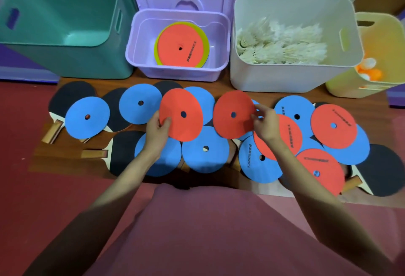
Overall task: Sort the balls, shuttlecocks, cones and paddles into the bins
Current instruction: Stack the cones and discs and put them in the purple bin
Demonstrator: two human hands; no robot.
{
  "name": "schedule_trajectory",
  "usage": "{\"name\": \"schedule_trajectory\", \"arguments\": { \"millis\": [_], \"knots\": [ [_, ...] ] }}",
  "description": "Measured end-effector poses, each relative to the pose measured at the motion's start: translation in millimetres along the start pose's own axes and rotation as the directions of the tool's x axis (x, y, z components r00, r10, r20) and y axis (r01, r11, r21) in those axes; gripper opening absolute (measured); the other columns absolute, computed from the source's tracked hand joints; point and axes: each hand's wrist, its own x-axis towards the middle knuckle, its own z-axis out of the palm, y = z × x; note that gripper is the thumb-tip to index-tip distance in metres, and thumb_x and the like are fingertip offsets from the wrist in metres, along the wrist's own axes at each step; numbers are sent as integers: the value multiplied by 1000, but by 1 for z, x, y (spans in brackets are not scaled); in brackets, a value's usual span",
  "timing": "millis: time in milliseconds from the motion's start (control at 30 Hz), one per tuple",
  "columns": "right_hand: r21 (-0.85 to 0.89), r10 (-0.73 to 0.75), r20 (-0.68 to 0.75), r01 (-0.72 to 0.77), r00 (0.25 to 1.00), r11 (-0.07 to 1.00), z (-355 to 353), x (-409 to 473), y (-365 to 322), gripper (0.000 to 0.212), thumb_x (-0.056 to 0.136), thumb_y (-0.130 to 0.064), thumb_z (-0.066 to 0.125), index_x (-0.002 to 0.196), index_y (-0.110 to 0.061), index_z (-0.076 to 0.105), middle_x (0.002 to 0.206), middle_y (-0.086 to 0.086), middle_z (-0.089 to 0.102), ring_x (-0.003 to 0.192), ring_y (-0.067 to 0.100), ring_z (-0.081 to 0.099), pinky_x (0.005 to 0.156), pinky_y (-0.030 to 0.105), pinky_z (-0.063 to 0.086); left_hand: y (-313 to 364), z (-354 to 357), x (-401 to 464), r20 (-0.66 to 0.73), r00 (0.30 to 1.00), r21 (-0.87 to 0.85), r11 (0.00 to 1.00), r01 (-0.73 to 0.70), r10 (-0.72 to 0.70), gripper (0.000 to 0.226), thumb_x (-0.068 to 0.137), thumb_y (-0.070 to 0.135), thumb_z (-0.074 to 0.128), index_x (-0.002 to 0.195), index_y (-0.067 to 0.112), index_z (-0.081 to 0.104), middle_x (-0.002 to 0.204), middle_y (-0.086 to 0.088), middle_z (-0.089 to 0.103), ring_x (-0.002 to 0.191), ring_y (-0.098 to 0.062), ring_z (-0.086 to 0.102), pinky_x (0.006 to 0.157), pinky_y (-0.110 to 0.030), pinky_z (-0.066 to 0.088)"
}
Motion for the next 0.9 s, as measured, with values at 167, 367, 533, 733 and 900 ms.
{"name": "schedule_trajectory", "arguments": {
  "millis": [167,367,533,733,900],
  "knots": [
    [474,126,-23,-100,992,875,-29,-14,-10,32,90,5,52,118,-8,60,90,1,65,74,10,62,61,30,54,8,13,5,58,995,-61,994,86,-83,23,94,8,44,101,22,60,96,4,64,93,-17,60,87,-46,51],
    [597,94,164,-175,982,783,-31,-19,-24,34,91,5,52,123,-5,57,74,-9,69,68,5,65,57,26,54,40,52,-2,165,971,-279,936,212,-171,23,97,10,42,100,27,59,95,2,63,88,-14,59,71,-31,53],
    [583,88,211,-198,973,788,-30,-23,-24,34,92,6,50,123,-5,56,60,-14,67,59,2,64,56,24,55,52,76,-6,193,960,-201,949,243,-205,47,100,48,31,131,21,54,116,0,64,97,-11,62,64,-24,58],
    [561,78,283,-231,956,795,-39,-34,-9,27,92,3,53,118,-4,58,57,-13,64,61,4,65,58,25,57,48,94,-15,279,948,-172,963,208,-155,30,94,19,58,123,18,52,119,-1,62,109,-18,60,96,-45,50],
    [490,198,282,-318,939,812,-46,-43,13,24,89,-1,61,112,1,60,65,4,59,56,9,63,57,24,57,48,109,-19,328,938,-94,984,152,-113,23,95,14,54,118,20,52,111,4,61,104,-14,59,98,-44,48]
  ]
}}
